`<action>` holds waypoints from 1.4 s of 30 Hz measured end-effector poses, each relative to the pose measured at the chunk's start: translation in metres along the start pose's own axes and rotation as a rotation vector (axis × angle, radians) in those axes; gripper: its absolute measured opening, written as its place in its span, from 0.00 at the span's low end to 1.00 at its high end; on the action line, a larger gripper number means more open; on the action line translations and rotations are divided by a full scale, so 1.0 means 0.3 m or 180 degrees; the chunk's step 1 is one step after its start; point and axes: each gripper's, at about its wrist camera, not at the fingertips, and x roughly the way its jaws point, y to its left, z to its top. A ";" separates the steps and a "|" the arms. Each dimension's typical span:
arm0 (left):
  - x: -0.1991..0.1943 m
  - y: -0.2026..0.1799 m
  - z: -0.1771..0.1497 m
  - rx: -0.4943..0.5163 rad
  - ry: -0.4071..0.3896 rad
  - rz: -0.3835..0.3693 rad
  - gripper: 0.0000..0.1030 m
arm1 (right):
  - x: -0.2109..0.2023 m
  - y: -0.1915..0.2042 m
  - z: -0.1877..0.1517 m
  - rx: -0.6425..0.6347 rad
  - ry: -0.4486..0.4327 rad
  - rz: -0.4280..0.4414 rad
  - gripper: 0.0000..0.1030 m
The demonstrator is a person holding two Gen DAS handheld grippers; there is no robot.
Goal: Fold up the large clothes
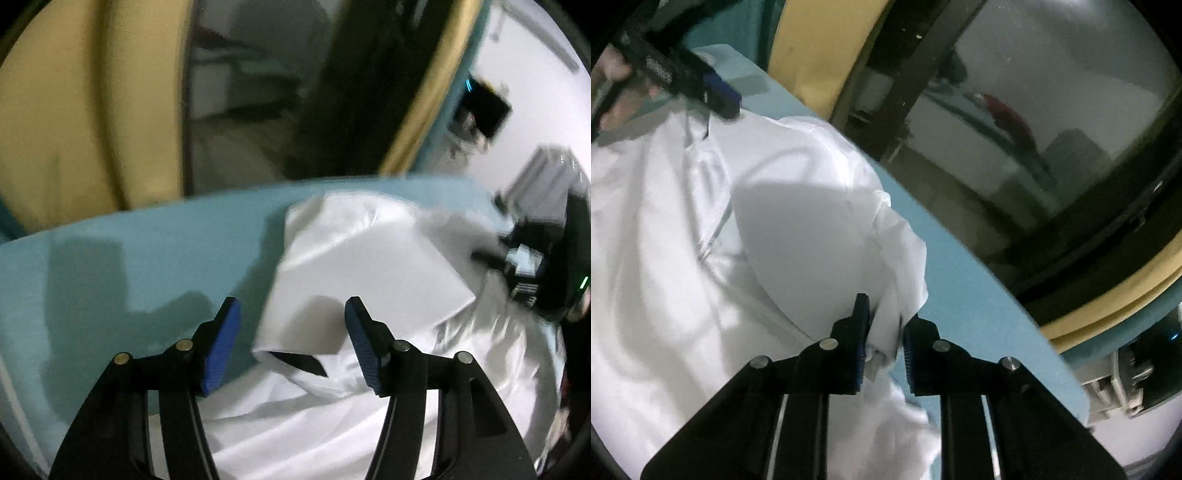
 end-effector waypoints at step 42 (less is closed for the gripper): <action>-0.286 -0.337 -0.350 0.1491 -0.0718 0.0992 0.24 | -0.207 0.393 -0.055 -0.0889 -0.0759 -0.0956 0.17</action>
